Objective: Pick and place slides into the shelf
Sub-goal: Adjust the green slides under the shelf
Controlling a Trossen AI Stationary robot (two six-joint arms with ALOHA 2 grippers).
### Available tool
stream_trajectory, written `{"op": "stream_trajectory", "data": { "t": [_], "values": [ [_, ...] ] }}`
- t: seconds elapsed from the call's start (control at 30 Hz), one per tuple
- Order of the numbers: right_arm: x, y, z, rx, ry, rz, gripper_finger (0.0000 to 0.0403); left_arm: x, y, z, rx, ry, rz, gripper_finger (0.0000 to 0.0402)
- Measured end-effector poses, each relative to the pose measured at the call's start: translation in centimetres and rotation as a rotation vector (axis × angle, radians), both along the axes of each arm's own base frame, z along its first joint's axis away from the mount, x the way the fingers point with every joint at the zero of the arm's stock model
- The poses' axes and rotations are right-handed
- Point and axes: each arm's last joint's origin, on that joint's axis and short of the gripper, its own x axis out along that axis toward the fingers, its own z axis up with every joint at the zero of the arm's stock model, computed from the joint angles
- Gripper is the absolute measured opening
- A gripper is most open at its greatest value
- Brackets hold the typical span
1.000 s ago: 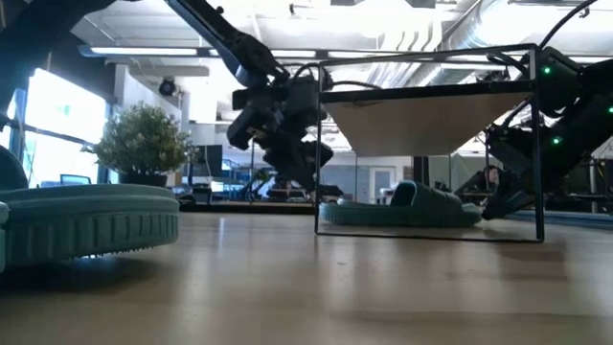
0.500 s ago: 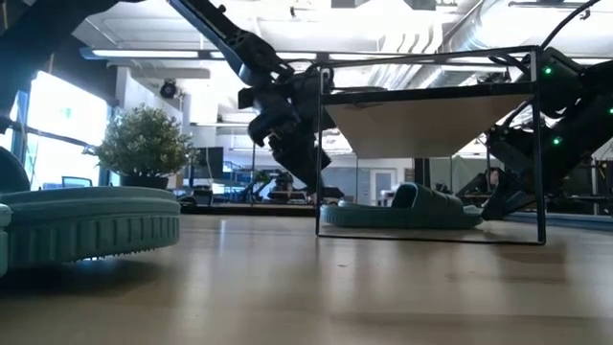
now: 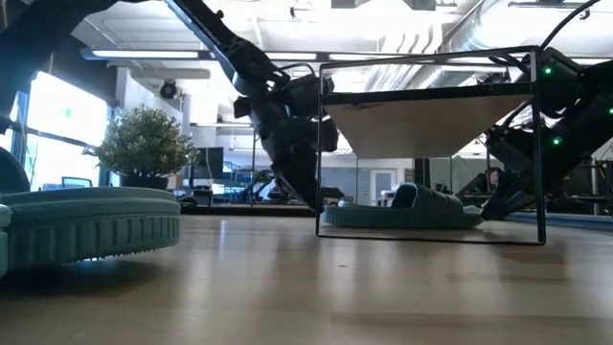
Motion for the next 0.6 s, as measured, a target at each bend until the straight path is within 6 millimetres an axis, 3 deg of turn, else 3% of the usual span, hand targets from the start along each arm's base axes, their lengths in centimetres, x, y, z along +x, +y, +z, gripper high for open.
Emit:
{"op": "stream_trajectory", "data": {
  "t": [0.2,0.33,0.6],
  "values": [
    [0.0,0.0,0.0,0.0,-0.001,0.0,0.0,0.5,-0.4,0.0,0.051,0.009,0.079,0.0],
    [0.0,0.0,0.1,-0.006,-0.006,-0.005,0.0,0.8,-0.2,-1.4,0.046,0.027,0.118,0.0],
    [0.2,-0.1,0.2,-0.013,-0.027,-0.007,0.0,1.3,0.1,-1.5,0.072,0.005,0.213,0.0]
  ]
}}
